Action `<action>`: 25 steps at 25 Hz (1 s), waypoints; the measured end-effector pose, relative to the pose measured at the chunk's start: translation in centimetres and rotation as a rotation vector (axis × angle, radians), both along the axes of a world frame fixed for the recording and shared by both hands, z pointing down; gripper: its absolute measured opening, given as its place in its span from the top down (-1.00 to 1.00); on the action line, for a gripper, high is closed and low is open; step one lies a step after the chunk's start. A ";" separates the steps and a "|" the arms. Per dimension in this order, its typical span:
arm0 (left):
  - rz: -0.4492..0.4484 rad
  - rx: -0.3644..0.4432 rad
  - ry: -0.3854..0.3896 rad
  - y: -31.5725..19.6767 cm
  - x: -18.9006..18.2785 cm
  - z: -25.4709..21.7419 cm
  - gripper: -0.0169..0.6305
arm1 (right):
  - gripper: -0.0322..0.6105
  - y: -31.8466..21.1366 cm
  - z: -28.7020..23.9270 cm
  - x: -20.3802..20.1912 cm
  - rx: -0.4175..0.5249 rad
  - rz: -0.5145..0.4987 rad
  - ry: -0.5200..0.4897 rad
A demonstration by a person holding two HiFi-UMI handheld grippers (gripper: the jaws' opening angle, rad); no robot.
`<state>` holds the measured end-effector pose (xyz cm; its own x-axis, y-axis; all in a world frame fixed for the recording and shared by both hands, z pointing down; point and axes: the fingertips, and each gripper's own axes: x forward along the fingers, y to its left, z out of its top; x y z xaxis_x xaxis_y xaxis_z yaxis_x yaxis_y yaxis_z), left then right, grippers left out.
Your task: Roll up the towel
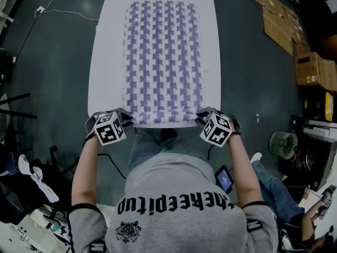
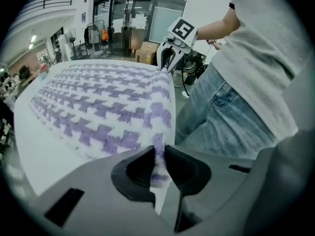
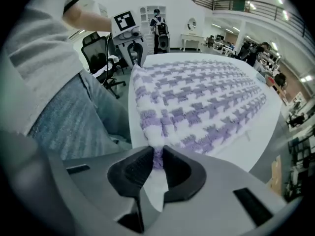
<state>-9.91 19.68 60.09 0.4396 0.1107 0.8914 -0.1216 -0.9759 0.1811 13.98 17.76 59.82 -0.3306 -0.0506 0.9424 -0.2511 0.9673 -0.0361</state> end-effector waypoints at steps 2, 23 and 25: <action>-0.004 -0.014 0.009 0.0 0.0 -0.3 0.75 | 0.73 -0.1 -0.3 0.0 -0.024 0.033 -0.012; -0.072 0.086 -0.023 -5.1 -0.6 -1.3 0.73 | 0.67 -4.6 -1.4 0.1 0.105 0.160 0.027; -0.073 0.137 -0.018 -5.7 -0.8 -2.0 0.69 | 0.68 -4.8 -1.0 -0.1 0.114 0.153 0.051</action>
<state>-10.67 13.96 58.13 0.4258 -0.0443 0.9038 -0.1947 -0.9799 0.0437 13.87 12.97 58.79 -0.2624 -0.2040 0.9431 -0.3940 0.9148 0.0882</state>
